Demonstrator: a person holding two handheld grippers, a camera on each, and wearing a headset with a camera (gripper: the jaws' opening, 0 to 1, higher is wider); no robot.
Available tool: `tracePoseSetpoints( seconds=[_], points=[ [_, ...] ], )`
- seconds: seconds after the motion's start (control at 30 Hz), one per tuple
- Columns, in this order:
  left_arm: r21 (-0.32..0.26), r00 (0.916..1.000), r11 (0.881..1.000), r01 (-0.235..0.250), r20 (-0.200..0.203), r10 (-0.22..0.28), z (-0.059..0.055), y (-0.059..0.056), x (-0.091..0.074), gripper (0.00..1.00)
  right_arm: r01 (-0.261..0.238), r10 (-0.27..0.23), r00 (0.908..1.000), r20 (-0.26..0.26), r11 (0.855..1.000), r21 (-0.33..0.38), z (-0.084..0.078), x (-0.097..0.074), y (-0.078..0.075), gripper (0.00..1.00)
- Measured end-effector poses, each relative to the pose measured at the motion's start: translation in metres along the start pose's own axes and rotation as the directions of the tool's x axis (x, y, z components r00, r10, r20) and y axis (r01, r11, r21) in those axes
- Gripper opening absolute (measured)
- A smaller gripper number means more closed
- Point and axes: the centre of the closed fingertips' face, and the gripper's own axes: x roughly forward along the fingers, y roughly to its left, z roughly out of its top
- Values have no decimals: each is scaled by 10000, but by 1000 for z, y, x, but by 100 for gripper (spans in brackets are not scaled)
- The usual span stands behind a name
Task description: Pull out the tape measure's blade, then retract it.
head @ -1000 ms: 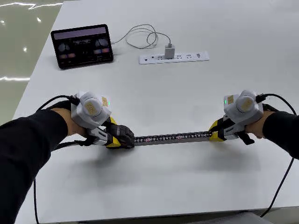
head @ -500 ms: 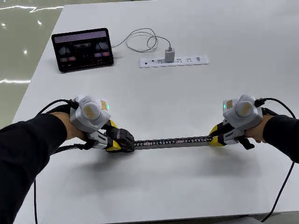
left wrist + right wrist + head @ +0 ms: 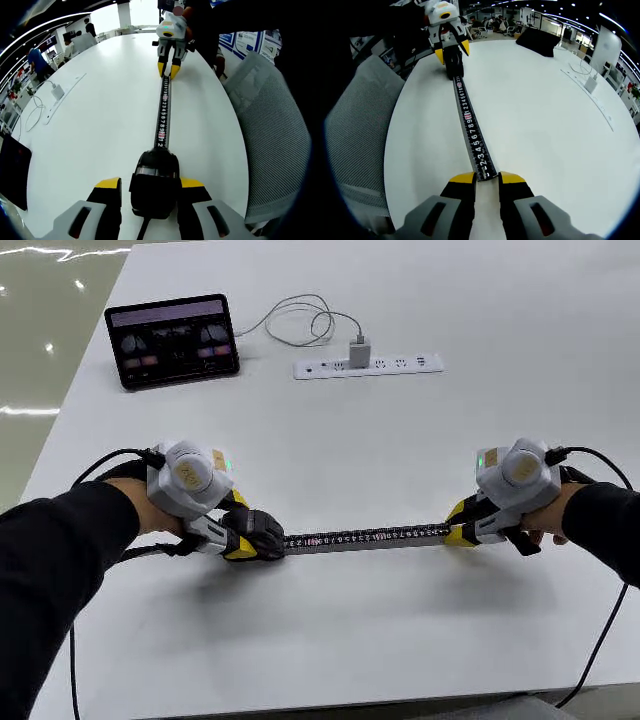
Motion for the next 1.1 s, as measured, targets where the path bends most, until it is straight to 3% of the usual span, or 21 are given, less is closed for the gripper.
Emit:
tracePoseSetpoints(
  seconds=[0.07, 0.17, 0.3, 0.33, 0.47, 0.53, 0.57, 0.63, 0.67, 0.77, 0.83, 1.07, 1.1],
  points=[
    [-66, 10000, 10000, -50, 53, 51, 0, 1, -1, 43, 2, -2, 10000, 26, 10000, 25, 0, 0, 1, 15],
    [-435, 9986, 9978, -501, 128, 507, -3, 9, -5, 51, 148, -152, 9995, 282, 9998, 136, 6, -2, 0, 19],
    [-1520, 9942, 9831, -1016, 207, 1059, -8, 18, -9, 62, 497, -507, 9969, 609, 9986, 170, 12, -8, -4, 24],
    [-1756, 9908, 9767, -1233, 340, 1312, -8, 21, -12, 65, 620, -633, 9958, 661, 9978, 221, 13, -10, -5, 26],
    [-2687, 9855, 9538, -1347, 638, 1571, -11, 22, -17, 80, 986, -1022, 9915, 805, 9940, 474, 10, -16, -7, 31],
    [-3148, 9804, 9399, -1320, 983, 1707, -10, 18, -21, 82, 1099, -1161, 9892, 891, 9914, 712, 7, -18, -6, 35],
    [-3498, 9767, 9270, -1354, 1101, 1842, -11, 18, -23, 84, 1172, -1254, 9873, 975, 9894, 859, 6, -20, -4, 36],
    [-4201, 9801, 9008, -1100, 1047, 1686, -18, 9, -24, 88, 1211, -1317, 9853, 1086, 9877, 991, 3, -23, 0, 36],
    [-4320, 9802, 8955, -1073, 1047, 1680, -20, 8, -24, 89, 1279, -1390, 9840, 1113, 9866, 1010, 2, -24, 0, 37],
    [-4621, 9625, 8785, -1212, 1616, 2178, -16, 6, -29, 96, 1579, -1731, 9755, 1358, 9806, 1162, 0, -30, 5, 37],
    [-4704, 9539, 8703, -1457, 1665, 2497, -17, 6, -35, 100, 1659, -1824, 9727, 1434, 9789, 1194, -1, -34, 10, 38],
    [-5001, 9331, 8459, -1854, 1804, 3111, -23, 8, -50, 100, 1879, -2145, 9621, 1682, 9689, 1610, -9, -46, 20, 43],
    [-5049, 9267, 8400, -1986, 1821, 3286, -25, 9, -53, 100, 1933, -2211, 9607, 1680, 9668, 1672, -11, -48, 21, 44]
  ],
)
